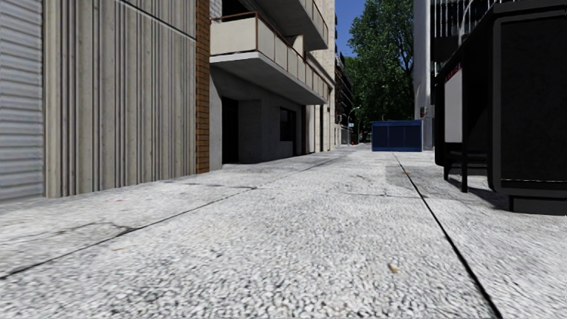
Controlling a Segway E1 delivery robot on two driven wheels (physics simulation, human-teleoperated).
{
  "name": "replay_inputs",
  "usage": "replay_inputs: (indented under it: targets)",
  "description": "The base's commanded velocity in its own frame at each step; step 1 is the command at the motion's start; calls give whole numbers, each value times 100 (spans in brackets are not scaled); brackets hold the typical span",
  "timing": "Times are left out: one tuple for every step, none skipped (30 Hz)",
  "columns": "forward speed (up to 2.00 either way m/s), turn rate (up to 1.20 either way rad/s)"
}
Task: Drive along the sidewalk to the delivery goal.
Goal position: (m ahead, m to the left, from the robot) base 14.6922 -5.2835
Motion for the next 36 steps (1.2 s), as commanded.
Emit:
replay_inputs:
  targets:
    - [200, 0]
    - [200, 0]
    - [200, 0]
    - [200, 0]
    - [200, 0]
    - [200, 0]
    - [200, 0]
    - [200, 0]
    - [200, 0]
    - [200, 0]
    - [200, 0]
    - [200, 0]
    - [200, 0]
    - [200, 0]
    - [200, 0]
    - [200, 0]
    - [200, 0]
    - [200, 0]
    - [200, 0]
    - [200, 0]
    - [200, 0]
    - [200, 0]
    - [200, 0]
    - [200, 0]
    - [200, 0]
    - [200, 0]
    - [200, 0]
    - [198, 0]
    - [198, 0]
    - [192, 0]
    - [188, 0]
    - [187, 0]
    - [186, 0]
    - [186, 0]
    - [186, 0]
    - [186, 0]
